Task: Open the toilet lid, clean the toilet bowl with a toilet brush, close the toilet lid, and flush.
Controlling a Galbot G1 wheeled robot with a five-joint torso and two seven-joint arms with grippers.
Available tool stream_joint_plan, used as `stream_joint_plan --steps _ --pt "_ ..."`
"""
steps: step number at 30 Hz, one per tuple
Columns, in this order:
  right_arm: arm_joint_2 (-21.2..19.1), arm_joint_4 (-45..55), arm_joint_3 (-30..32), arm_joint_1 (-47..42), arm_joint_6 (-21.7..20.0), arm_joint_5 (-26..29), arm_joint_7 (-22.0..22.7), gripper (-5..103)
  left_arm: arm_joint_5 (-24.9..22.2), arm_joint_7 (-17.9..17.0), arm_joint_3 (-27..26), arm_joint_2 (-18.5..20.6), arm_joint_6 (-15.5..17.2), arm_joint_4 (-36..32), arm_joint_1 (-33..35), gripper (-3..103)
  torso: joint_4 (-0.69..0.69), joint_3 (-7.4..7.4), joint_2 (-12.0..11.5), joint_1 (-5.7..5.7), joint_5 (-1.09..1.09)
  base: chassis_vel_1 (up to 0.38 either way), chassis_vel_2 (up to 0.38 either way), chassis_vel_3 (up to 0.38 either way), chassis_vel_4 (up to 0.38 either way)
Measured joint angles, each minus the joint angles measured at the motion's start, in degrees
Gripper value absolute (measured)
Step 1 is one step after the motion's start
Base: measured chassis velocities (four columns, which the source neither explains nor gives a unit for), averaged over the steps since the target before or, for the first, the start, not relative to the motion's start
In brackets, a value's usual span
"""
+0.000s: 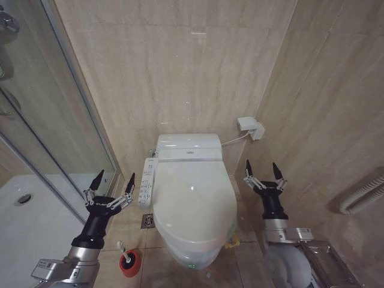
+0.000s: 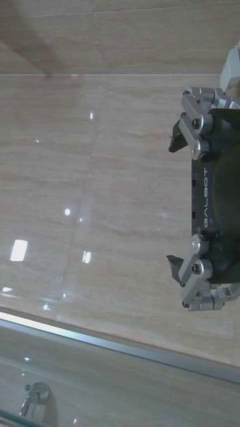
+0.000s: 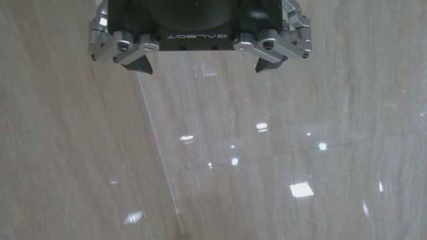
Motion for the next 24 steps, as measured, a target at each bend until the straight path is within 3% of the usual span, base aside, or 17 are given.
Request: stream_joint_plan --steps 12,24 --pt "2.4 -5.11 -0.7 2.6 3.34 -2.07 -2.71 100 0.63 -0.69 0.46 -1.04 0.66 0.72 -0.38 100 0.0 0.0 0.0 0.0 0.0 0.0 0.0 0.0 0.0" --pt "2.12 -6.15 -0.5 3.27 4.39 -1.97 -3.46 100 -0.32 -0.98 1.74 -1.61 0.01 2.35 -1.16 100 -0.01 0.0 0.0 0.0 0.0 -0.012 0.009 0.009 -0.016"
